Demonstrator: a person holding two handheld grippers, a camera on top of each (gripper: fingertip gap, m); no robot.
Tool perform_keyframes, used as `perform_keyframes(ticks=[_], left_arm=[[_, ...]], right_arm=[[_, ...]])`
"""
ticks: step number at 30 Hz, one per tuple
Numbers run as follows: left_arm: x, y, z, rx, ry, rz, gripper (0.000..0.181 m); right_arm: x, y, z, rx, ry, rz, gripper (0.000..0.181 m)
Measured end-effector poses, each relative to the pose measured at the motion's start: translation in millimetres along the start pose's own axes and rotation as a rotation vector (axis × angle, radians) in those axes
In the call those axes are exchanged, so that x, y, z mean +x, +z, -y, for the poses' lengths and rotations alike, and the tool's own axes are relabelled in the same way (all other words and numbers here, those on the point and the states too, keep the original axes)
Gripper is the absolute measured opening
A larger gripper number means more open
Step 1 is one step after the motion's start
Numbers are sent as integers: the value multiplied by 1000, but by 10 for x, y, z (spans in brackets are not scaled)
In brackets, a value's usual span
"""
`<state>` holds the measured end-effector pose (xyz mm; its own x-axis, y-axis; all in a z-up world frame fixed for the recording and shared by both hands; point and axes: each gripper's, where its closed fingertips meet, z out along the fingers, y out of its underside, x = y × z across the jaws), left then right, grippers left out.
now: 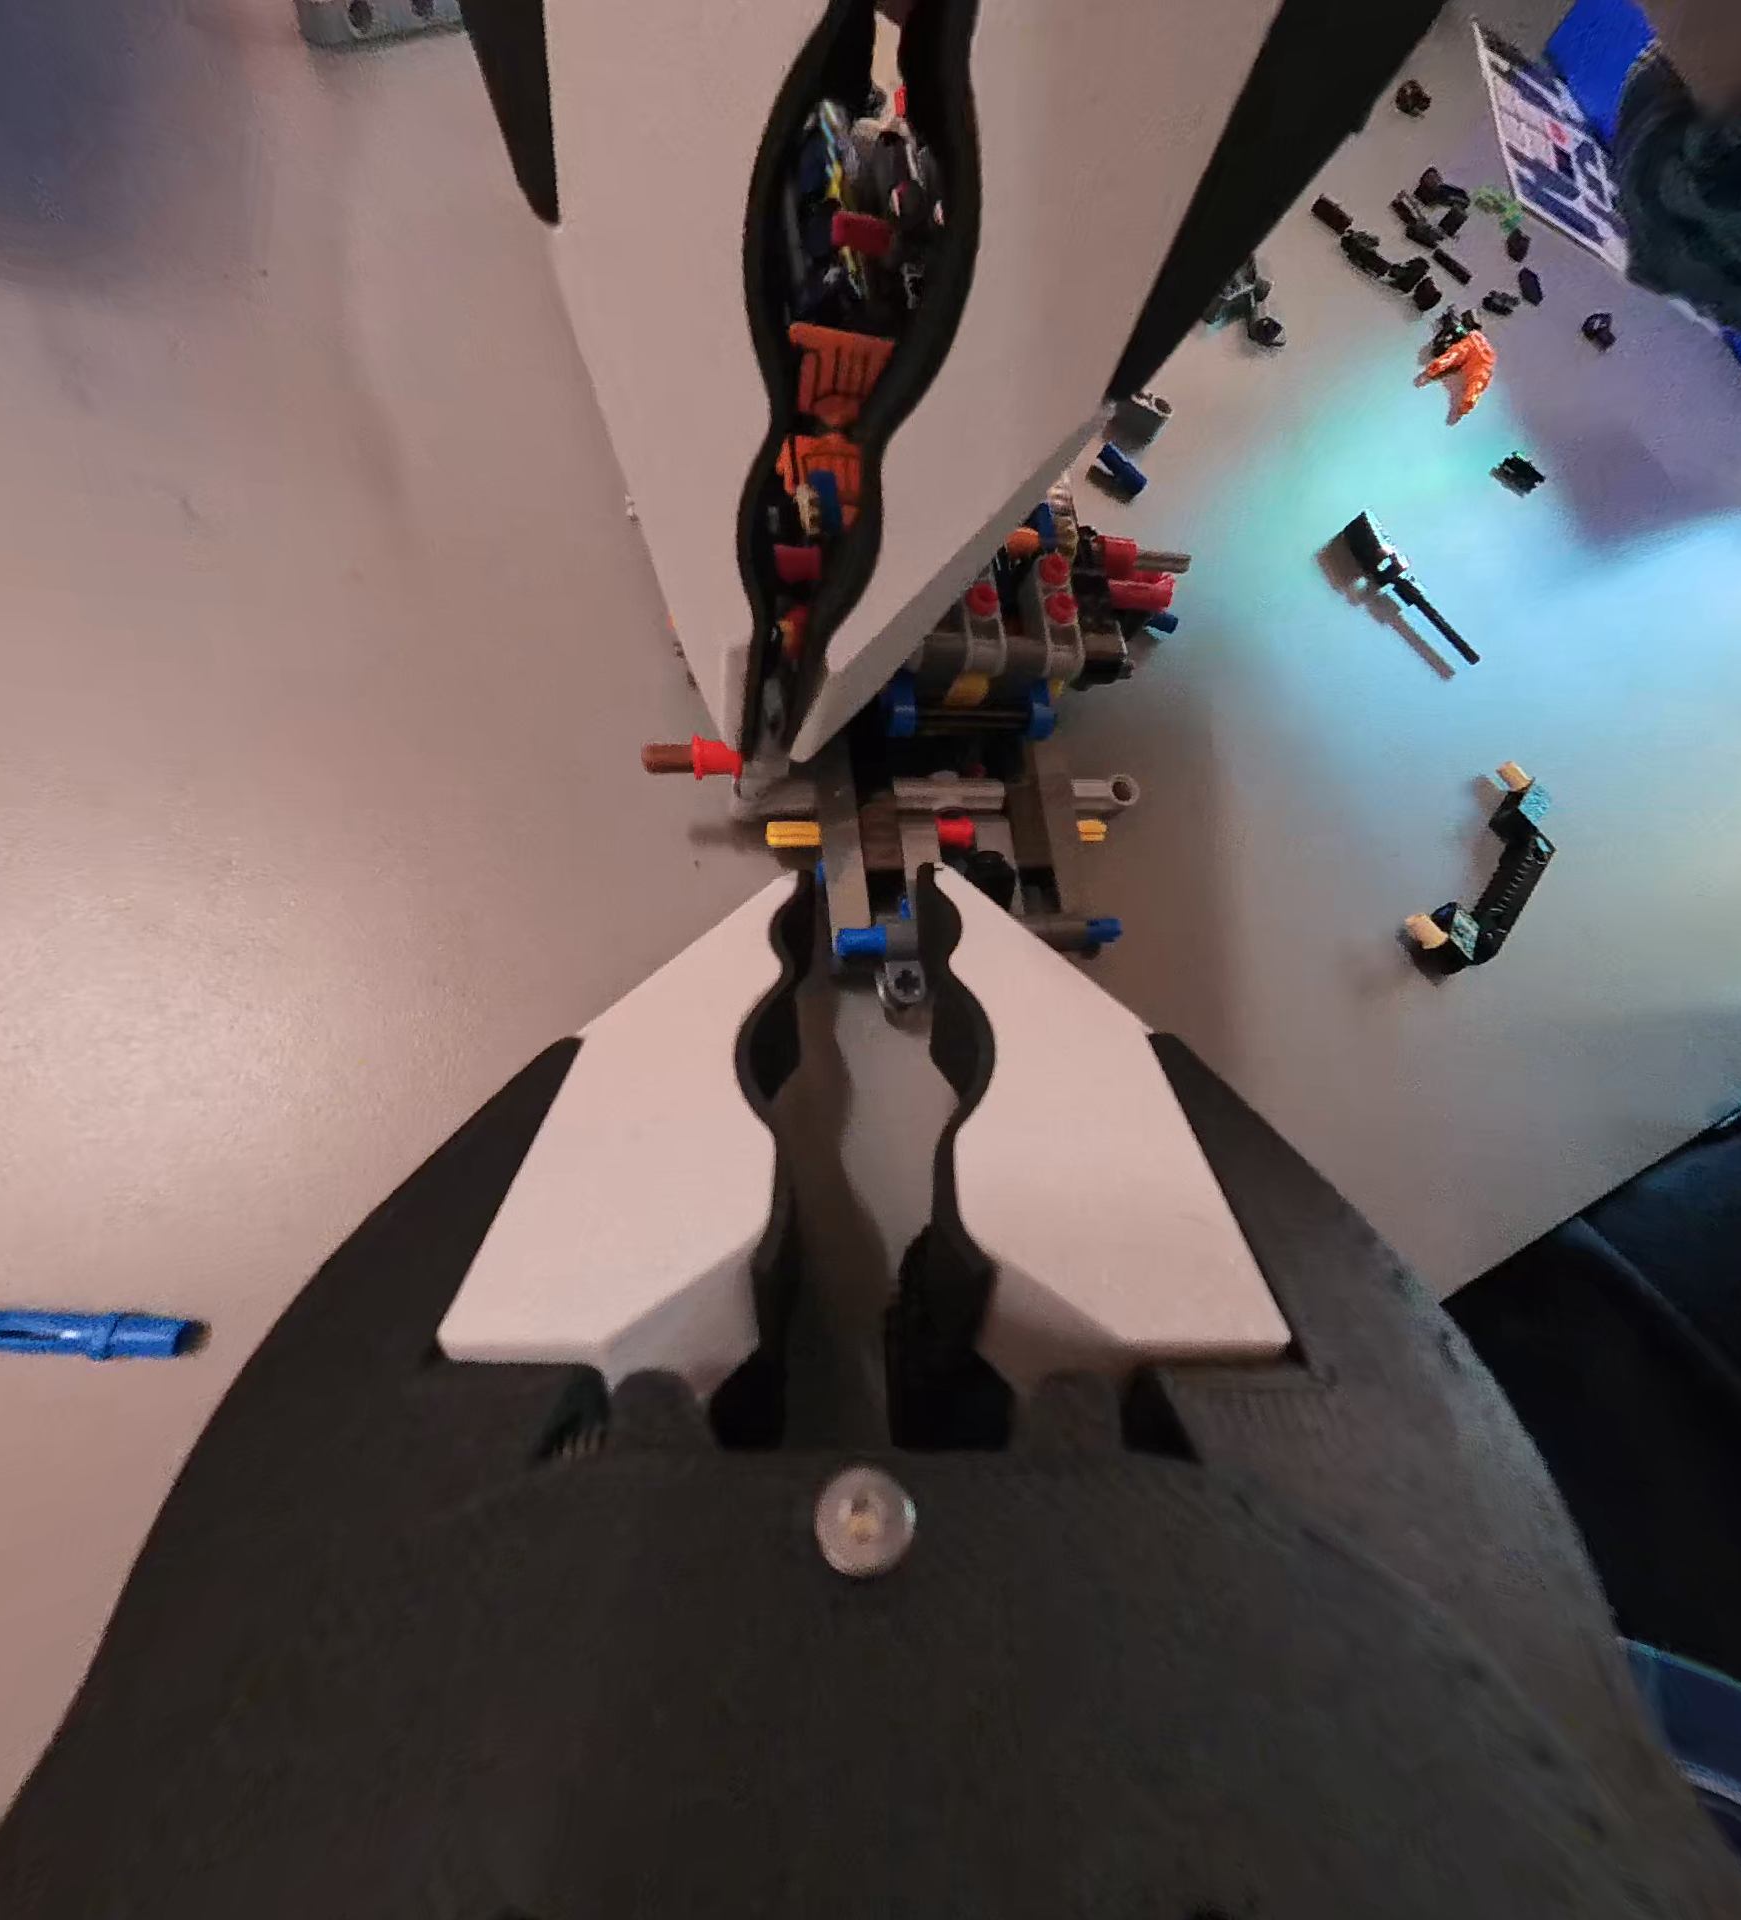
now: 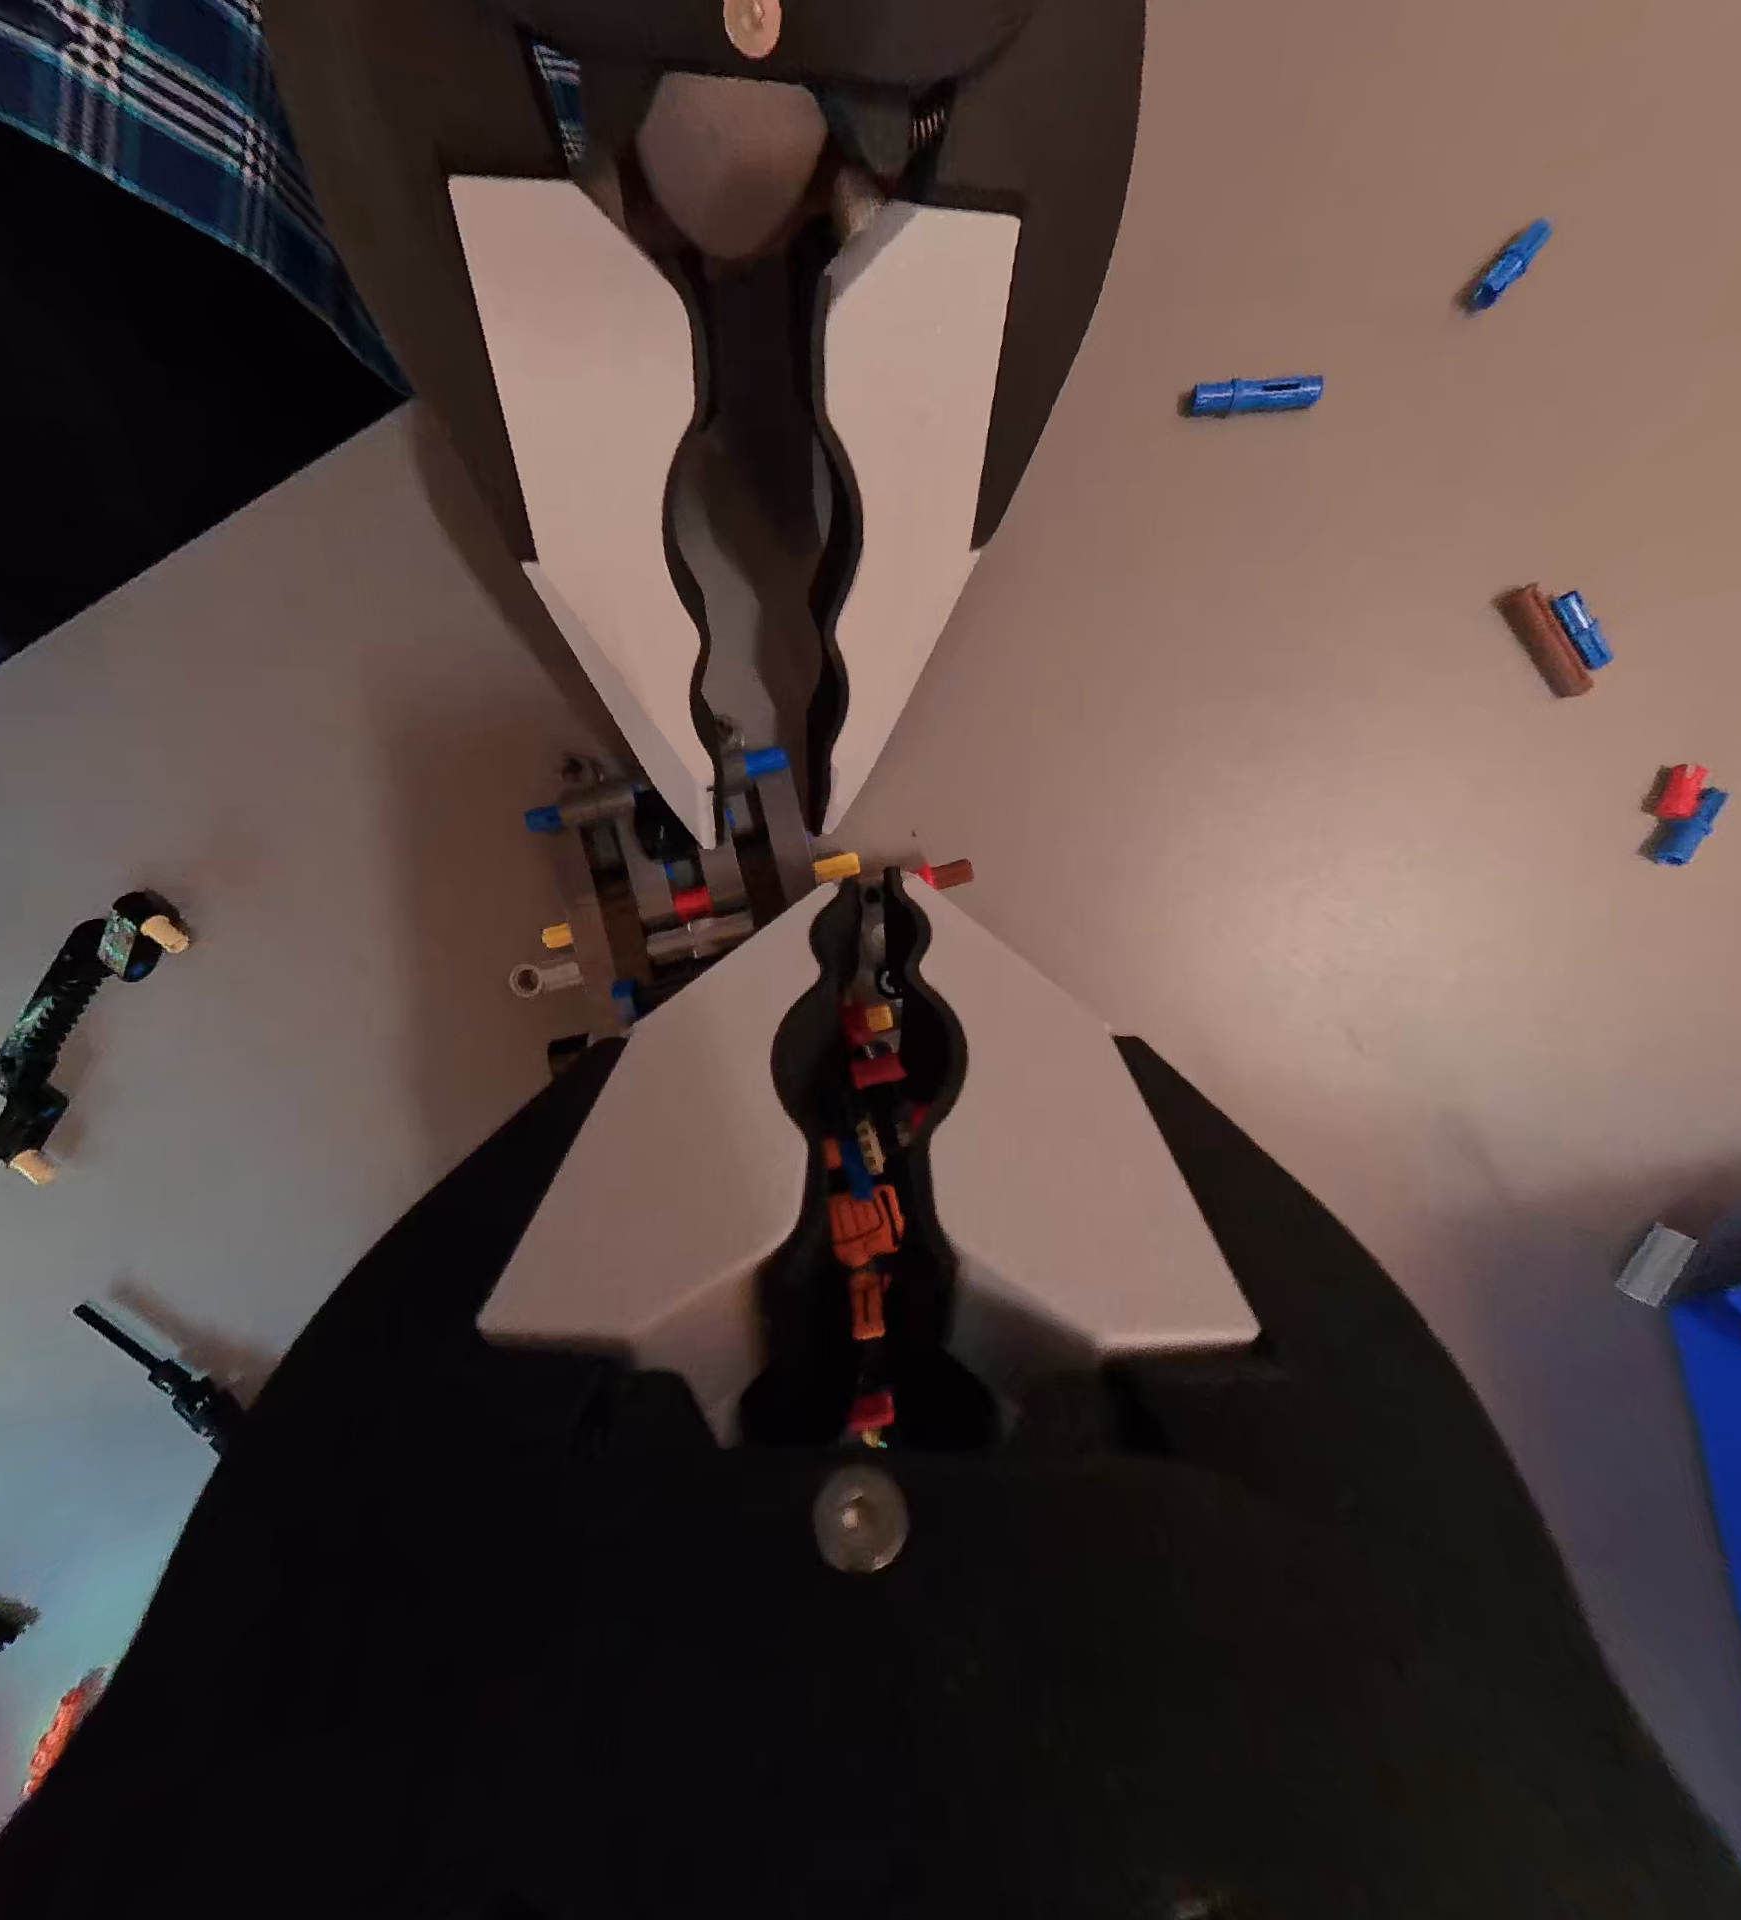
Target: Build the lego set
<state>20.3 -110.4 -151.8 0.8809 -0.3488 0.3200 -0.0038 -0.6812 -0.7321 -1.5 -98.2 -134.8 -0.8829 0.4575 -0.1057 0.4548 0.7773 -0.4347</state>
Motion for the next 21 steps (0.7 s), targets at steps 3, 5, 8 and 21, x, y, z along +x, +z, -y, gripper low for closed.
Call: perform_keyframes(ticks=[3,5,8,21], left_arm=[[2,2,-1,1,-3,-8,18],[2,3,-1,2,-2,-9,18],[-1,4,0,5,2,-6,17],[-6,6,2,9,7,-3,17]], right_arm=[[-6,5,1,-14,-10,0,1],[-5,4,-5,-36,-16,-8,1],[-12,8,-9,-69,-41,-34,1],[-28,22,-25,-98,-57,-92,1]])
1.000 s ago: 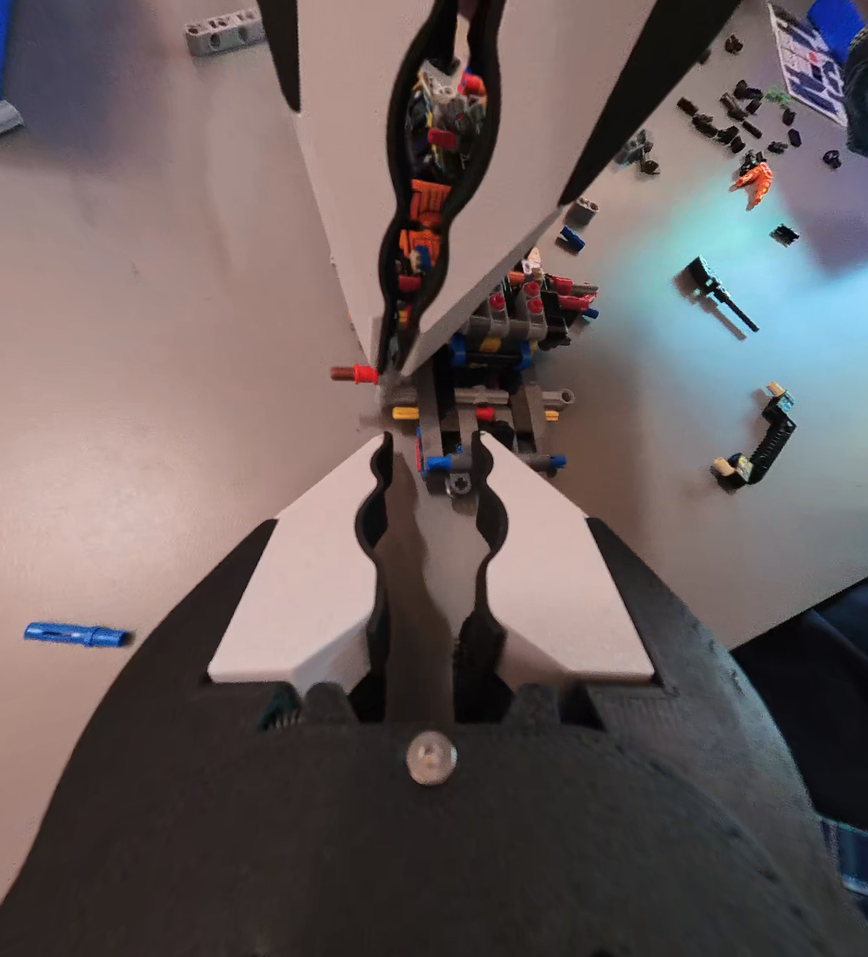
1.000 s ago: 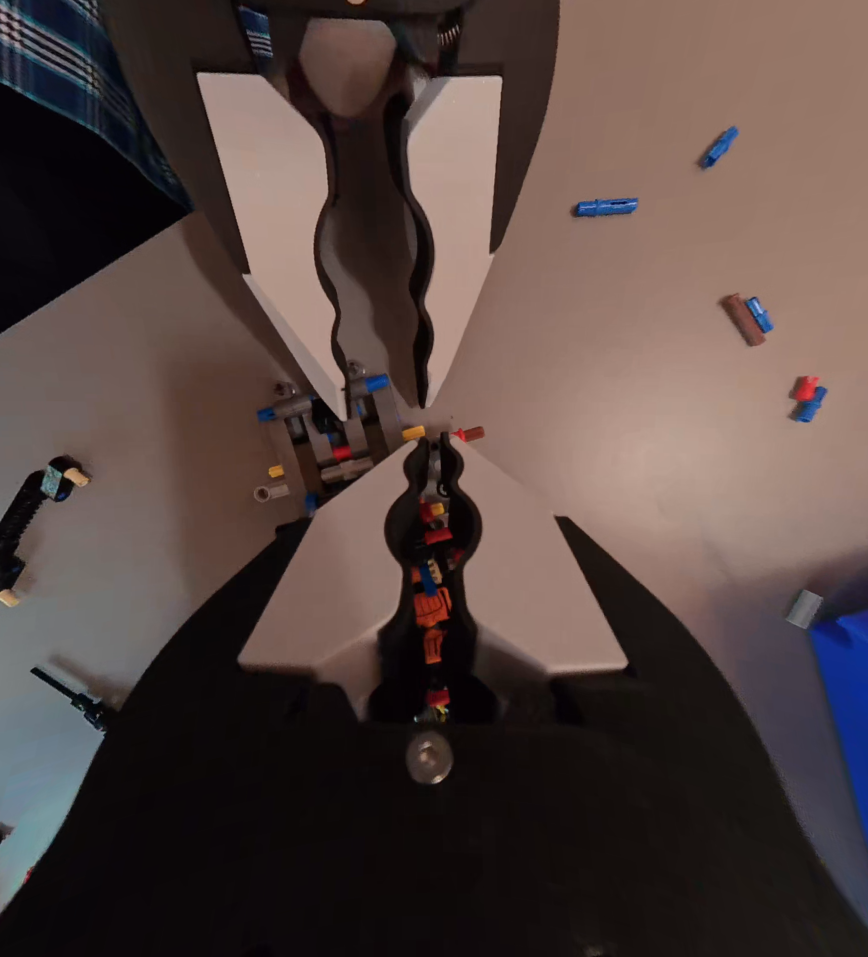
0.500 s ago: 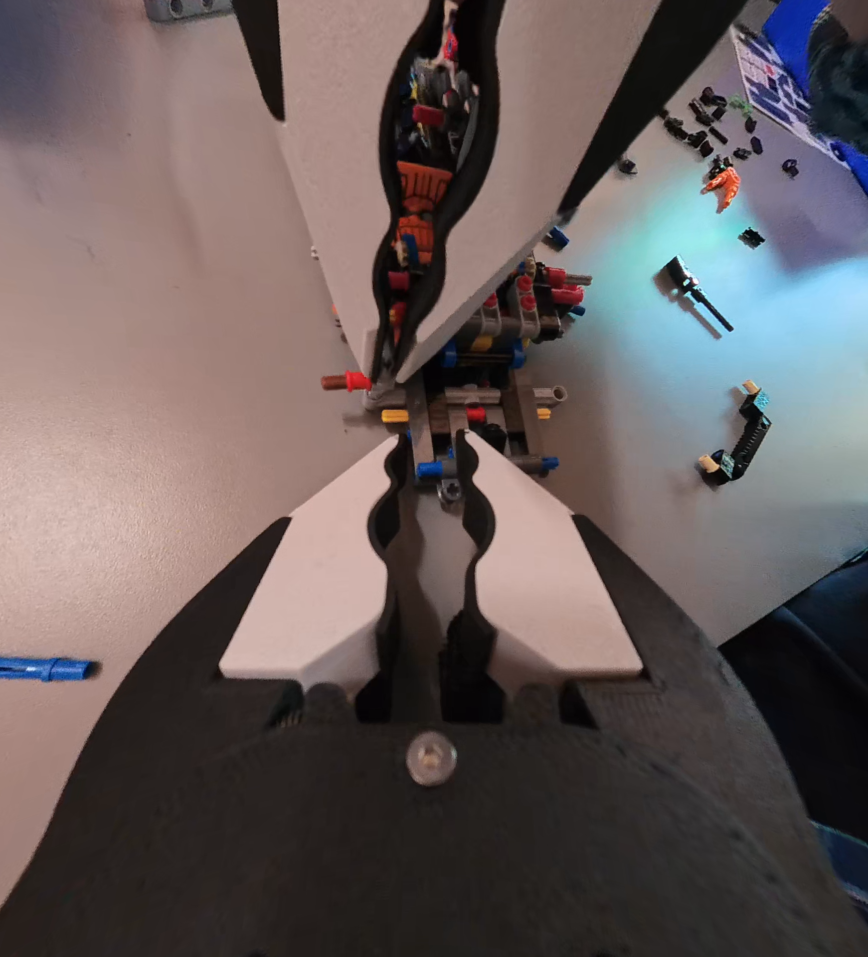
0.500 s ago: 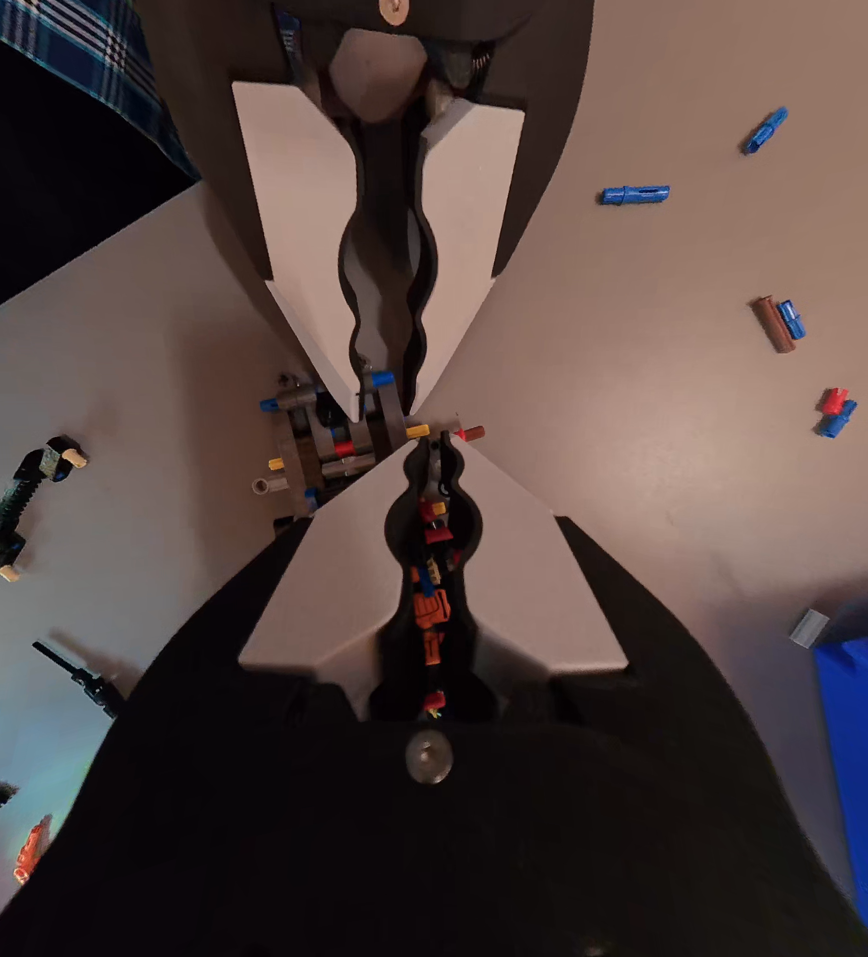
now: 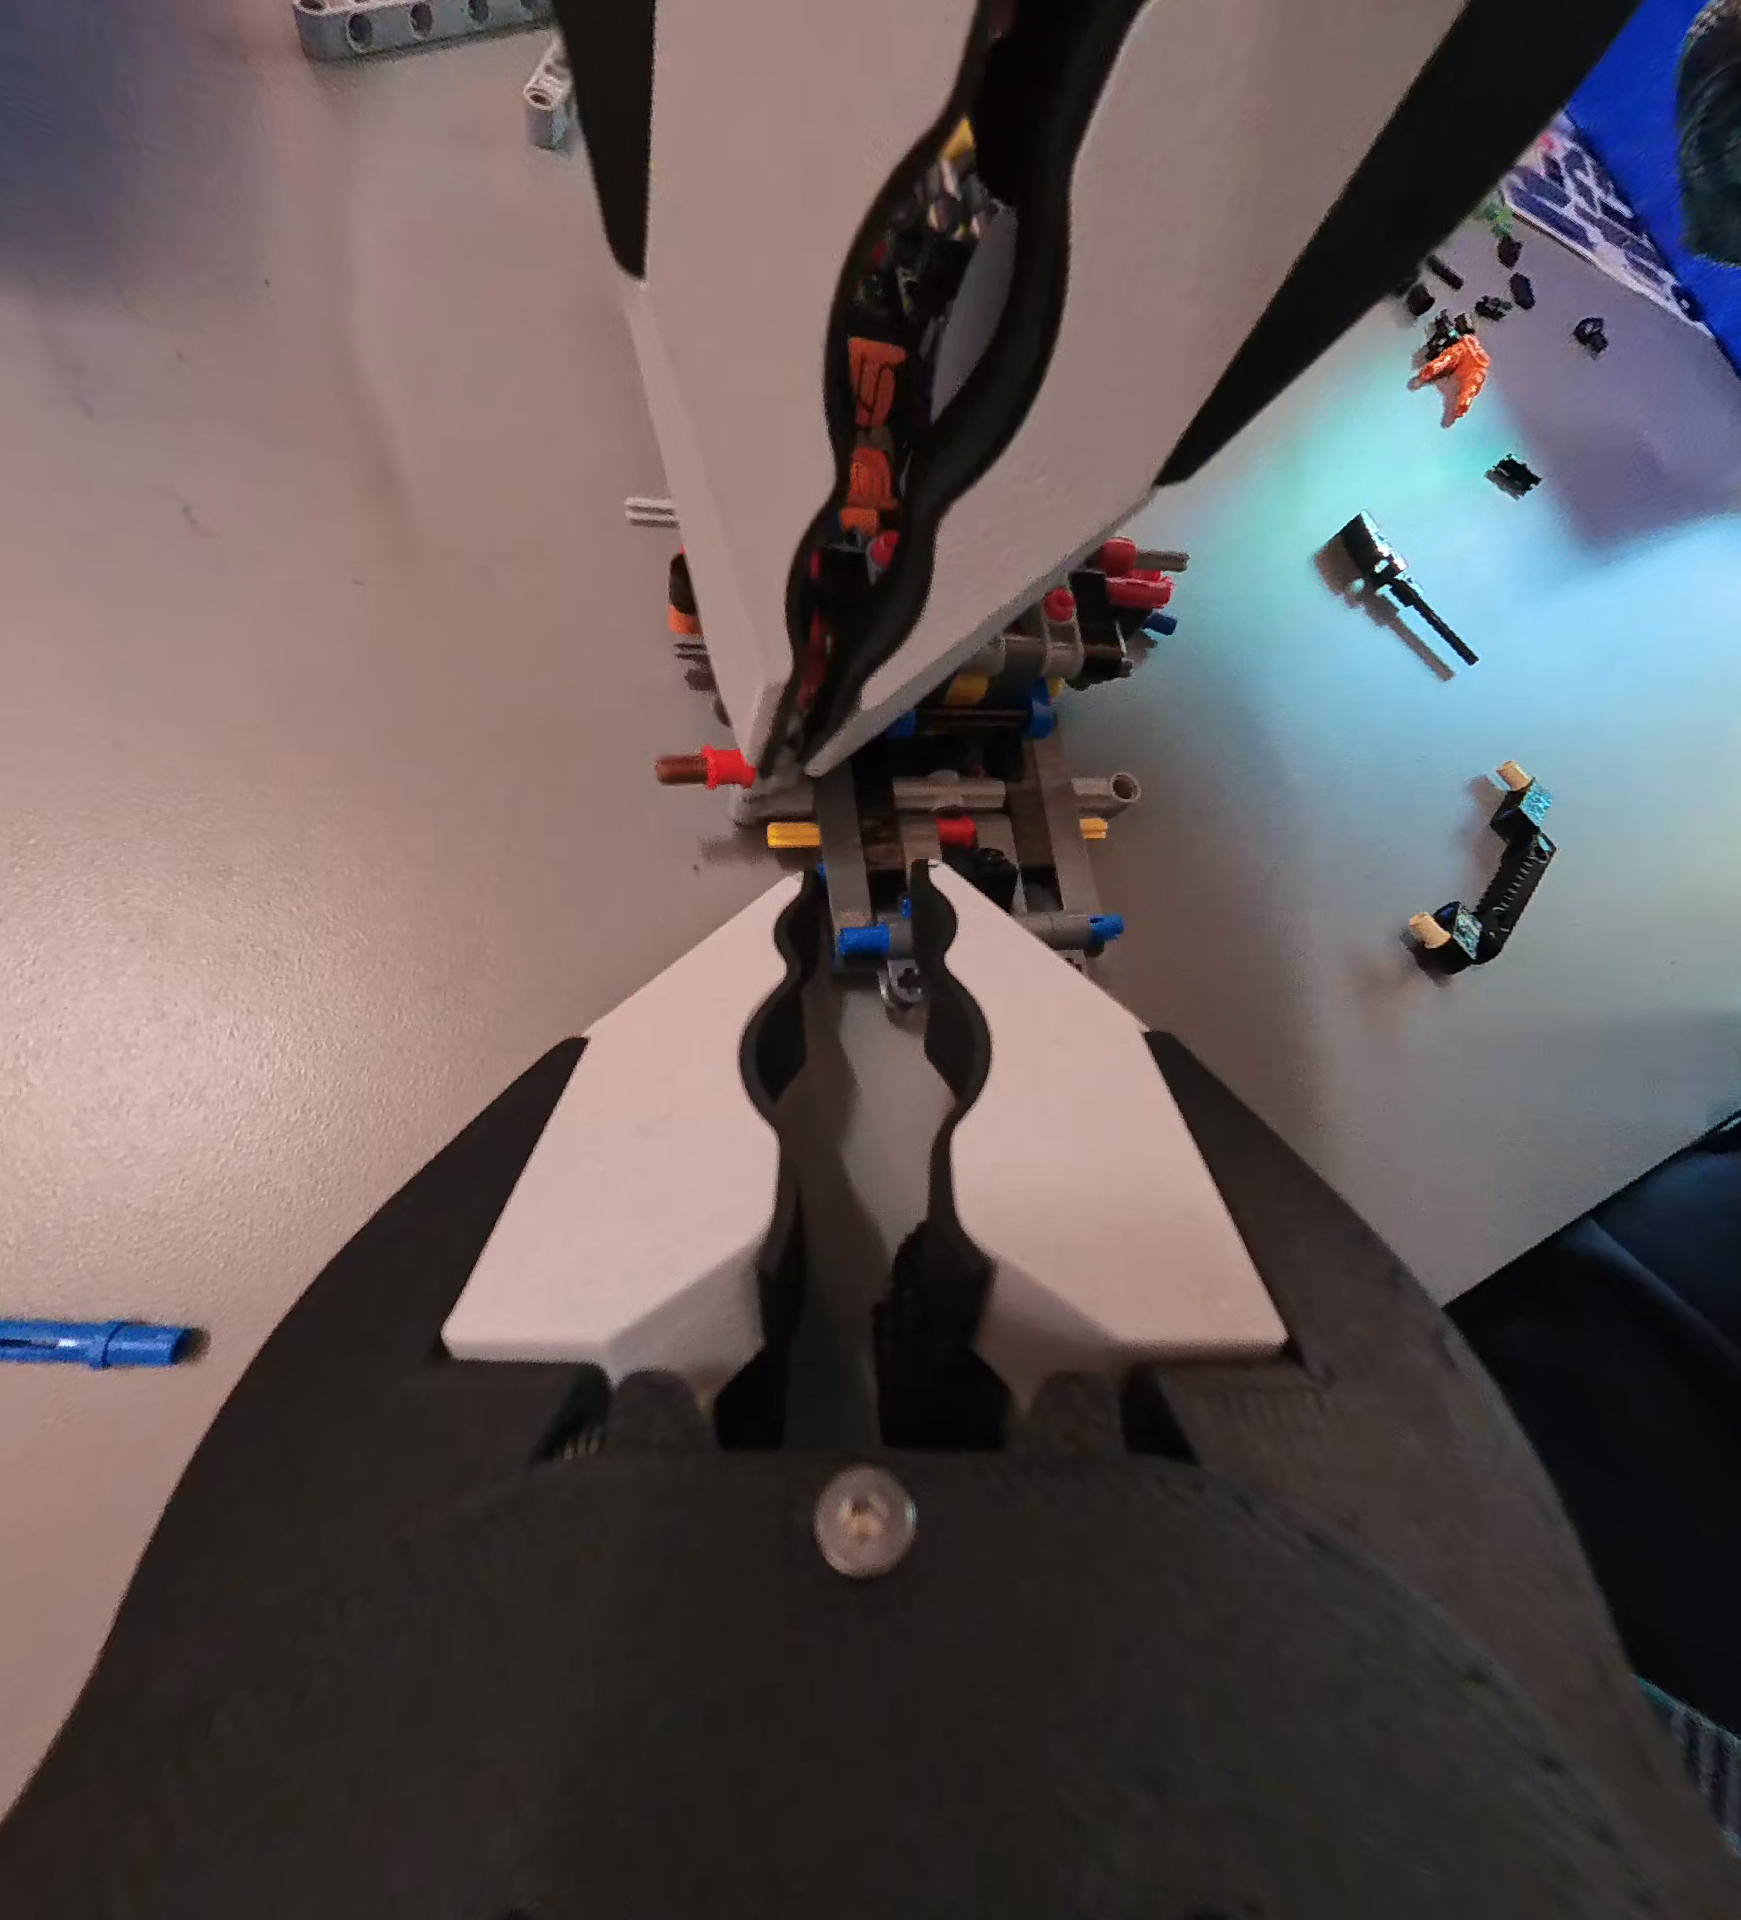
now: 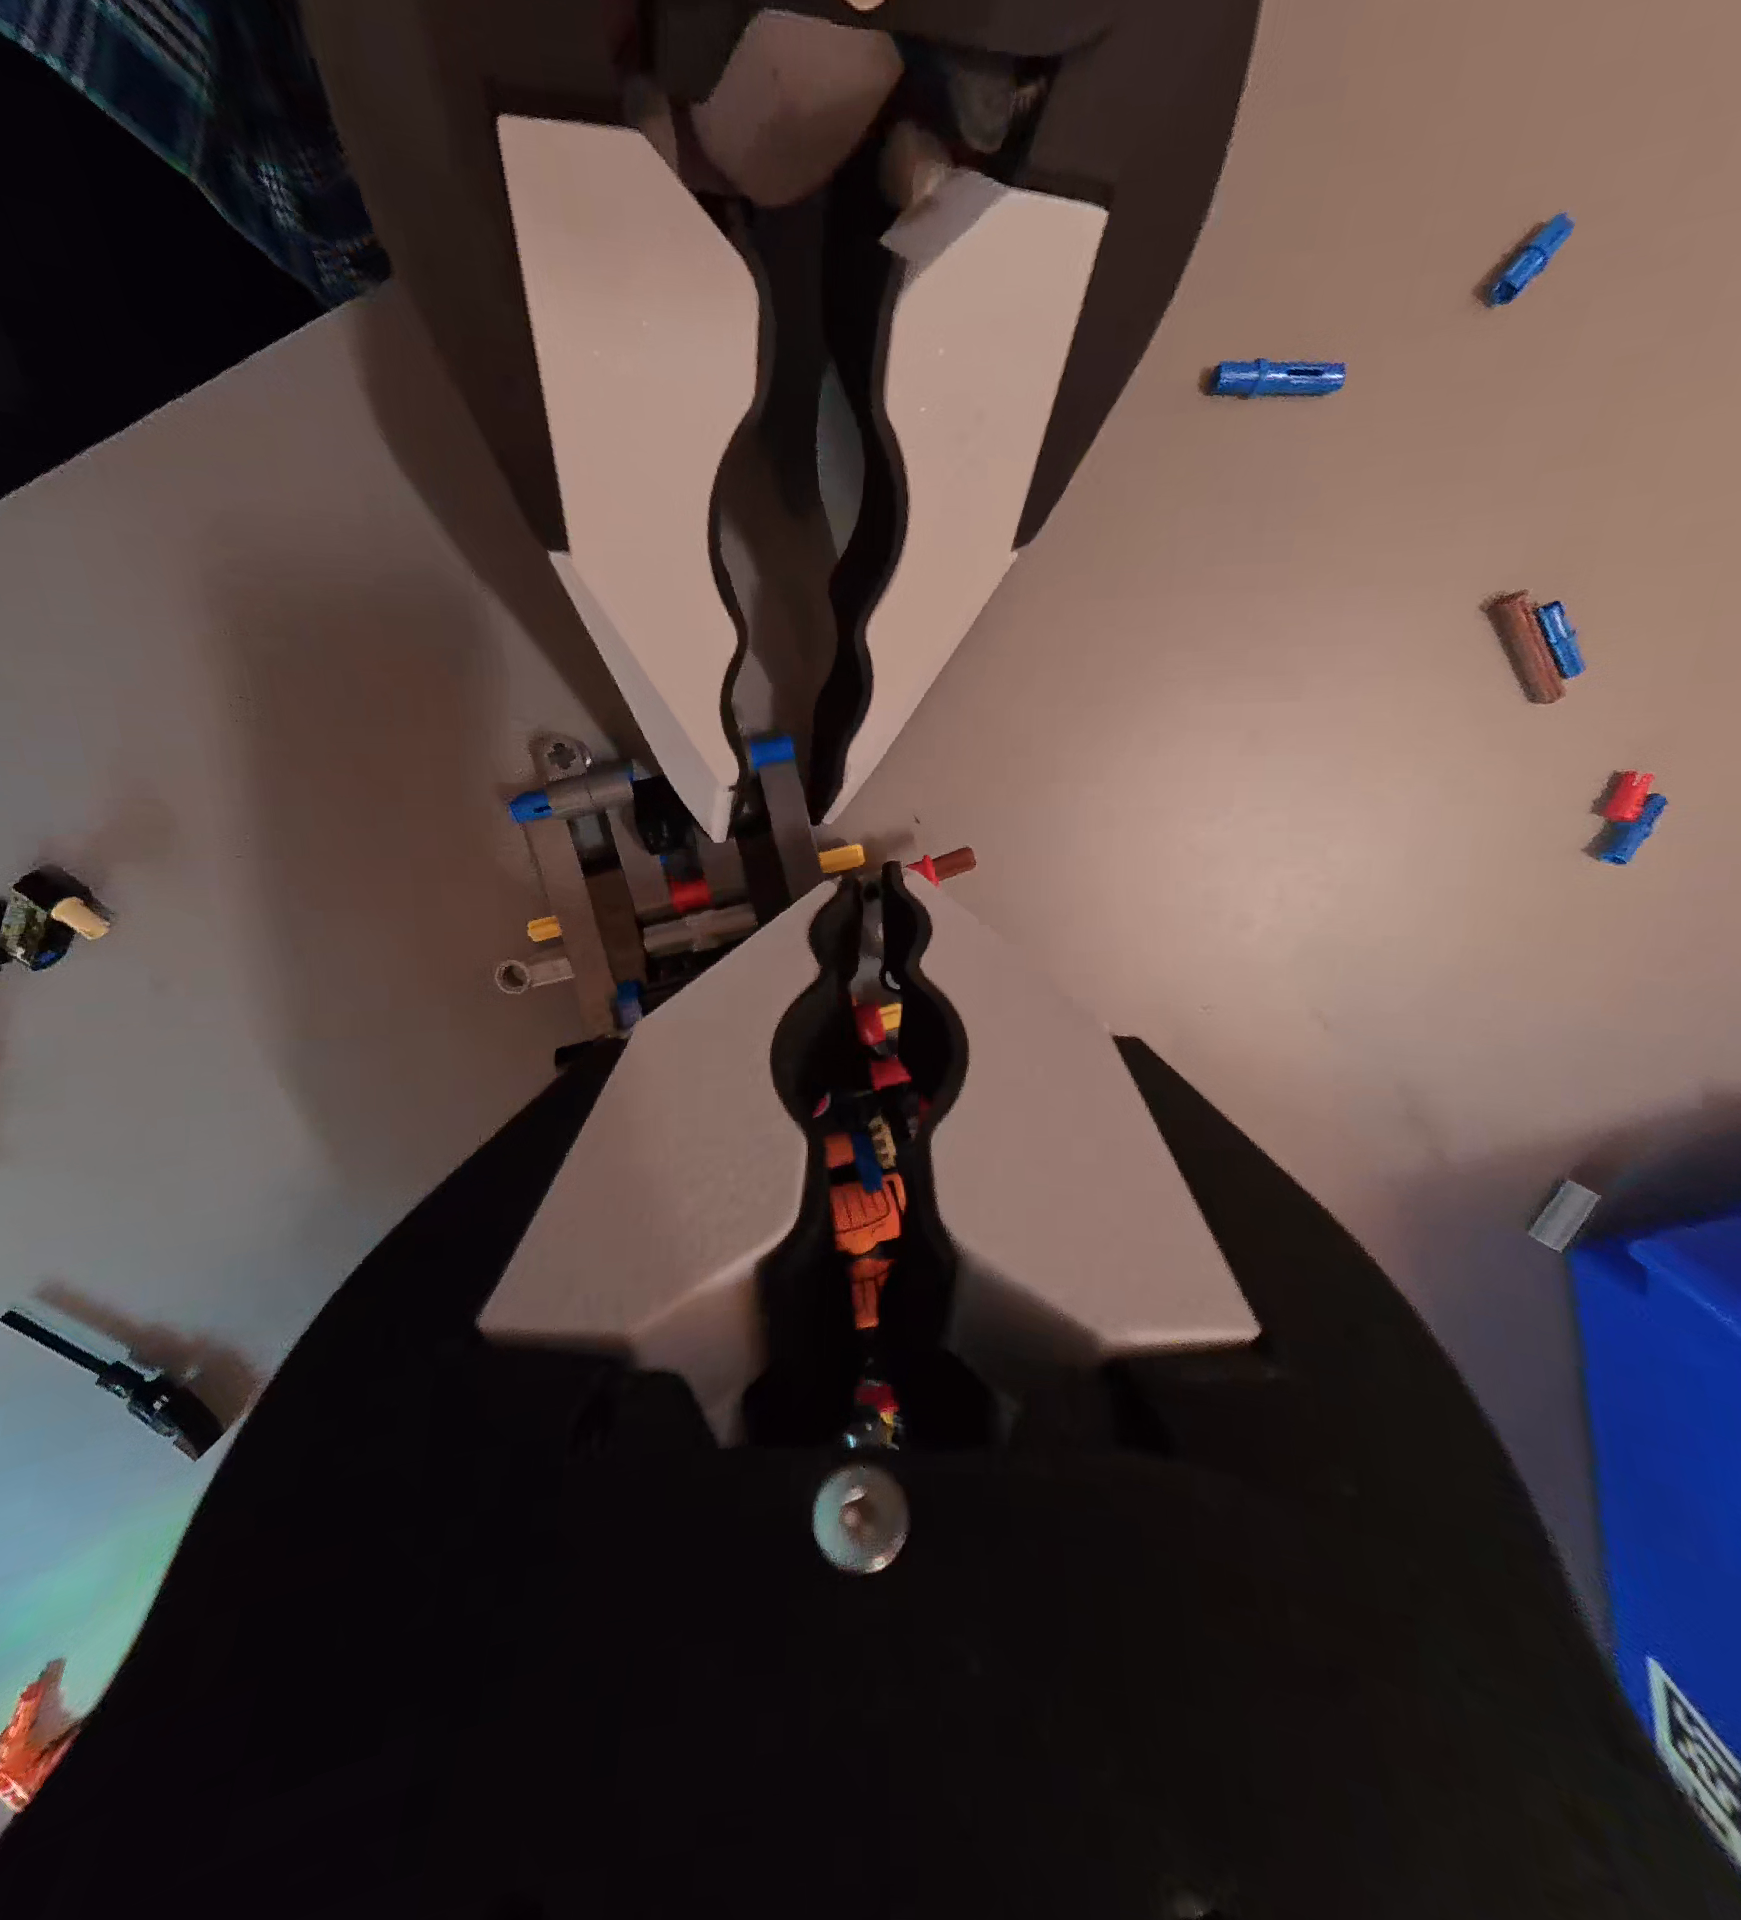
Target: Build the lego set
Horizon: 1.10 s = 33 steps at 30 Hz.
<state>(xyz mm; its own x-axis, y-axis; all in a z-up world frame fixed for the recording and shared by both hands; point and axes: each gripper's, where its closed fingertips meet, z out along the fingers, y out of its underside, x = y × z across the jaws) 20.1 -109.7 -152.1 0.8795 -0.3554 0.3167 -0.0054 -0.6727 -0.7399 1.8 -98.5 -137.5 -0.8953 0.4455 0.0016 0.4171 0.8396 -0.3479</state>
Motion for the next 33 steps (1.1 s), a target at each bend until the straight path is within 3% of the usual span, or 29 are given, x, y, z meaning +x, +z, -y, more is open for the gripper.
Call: perform_keyframes(ticks=[16,33], left_arm=[[1,1,-1,4,13,9,16],[4,4,4,5,14,8,15]], right_arm=[[19,-7,-48,30,78,25,0],[32,41,-45,-49,115,76,2]])
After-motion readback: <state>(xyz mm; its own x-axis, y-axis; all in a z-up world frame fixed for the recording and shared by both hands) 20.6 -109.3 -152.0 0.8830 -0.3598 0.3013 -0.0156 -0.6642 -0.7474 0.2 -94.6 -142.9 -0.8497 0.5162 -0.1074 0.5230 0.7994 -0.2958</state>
